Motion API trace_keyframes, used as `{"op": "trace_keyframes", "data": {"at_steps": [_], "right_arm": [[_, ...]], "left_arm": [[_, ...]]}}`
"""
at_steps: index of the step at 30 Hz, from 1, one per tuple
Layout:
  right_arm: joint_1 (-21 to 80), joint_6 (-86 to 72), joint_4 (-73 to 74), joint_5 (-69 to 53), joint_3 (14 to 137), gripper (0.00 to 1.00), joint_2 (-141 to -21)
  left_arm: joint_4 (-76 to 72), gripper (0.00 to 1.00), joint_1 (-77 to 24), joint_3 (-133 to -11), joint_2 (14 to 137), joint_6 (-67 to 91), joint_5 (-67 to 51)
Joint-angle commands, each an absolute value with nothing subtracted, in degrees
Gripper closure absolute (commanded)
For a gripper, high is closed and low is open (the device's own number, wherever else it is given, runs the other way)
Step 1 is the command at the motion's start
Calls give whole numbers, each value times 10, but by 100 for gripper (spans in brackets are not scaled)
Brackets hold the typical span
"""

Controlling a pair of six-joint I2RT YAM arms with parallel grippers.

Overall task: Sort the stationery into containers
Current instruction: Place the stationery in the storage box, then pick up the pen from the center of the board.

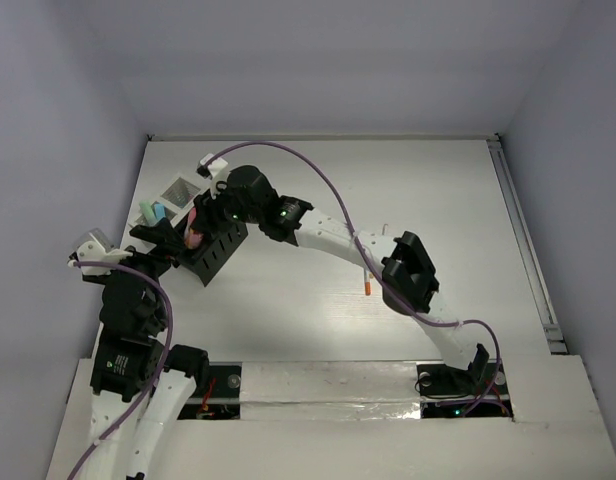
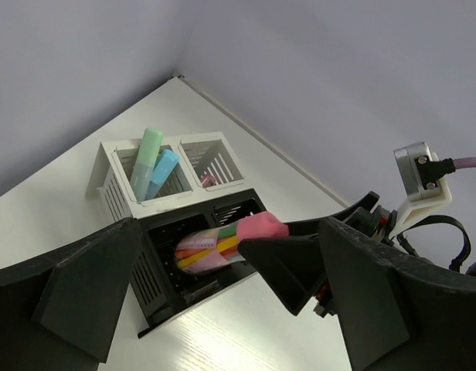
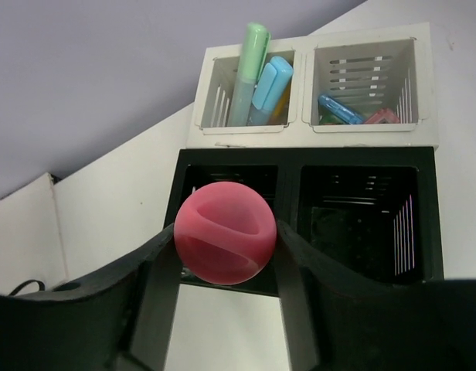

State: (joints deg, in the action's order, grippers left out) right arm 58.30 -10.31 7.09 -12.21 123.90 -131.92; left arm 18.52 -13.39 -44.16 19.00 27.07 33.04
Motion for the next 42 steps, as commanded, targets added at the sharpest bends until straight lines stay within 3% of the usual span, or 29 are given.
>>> {"op": "trace_keyframes", "data": {"at_steps": [1, 7, 12, 21, 27, 30, 34, 39, 42], "right_arm": [[589, -102, 29, -120, 1245, 39, -1306], [589, -116, 5, -134, 1236, 25, -1282], [589, -119, -22, -120, 1213, 25, -1240], [524, -138, -96, 90, 843, 46, -1011], [369, -223, 39, 84, 608, 46, -837], [355, -215, 128, 96, 571, 44, -796], [345, -207, 199, 122, 568, 33, -811], [327, -195, 218, 87, 579, 32, -859], [327, -187, 218, 76, 586, 36, -876]], "left_arm": [[163, 1, -132, -455, 195, 261, 320], [160, 1, -132, -454, 193, 258, 316], [159, 1, -132, -454, 193, 256, 315], [152, 1, -137, -450, 173, 250, 303], [140, 1, -149, -444, 165, 238, 280], [135, 1, -156, -443, 167, 236, 278], [134, 1, -161, -443, 161, 234, 272], [135, 1, -161, -442, 154, 231, 273], [134, 1, -161, -441, 149, 231, 277]]}}
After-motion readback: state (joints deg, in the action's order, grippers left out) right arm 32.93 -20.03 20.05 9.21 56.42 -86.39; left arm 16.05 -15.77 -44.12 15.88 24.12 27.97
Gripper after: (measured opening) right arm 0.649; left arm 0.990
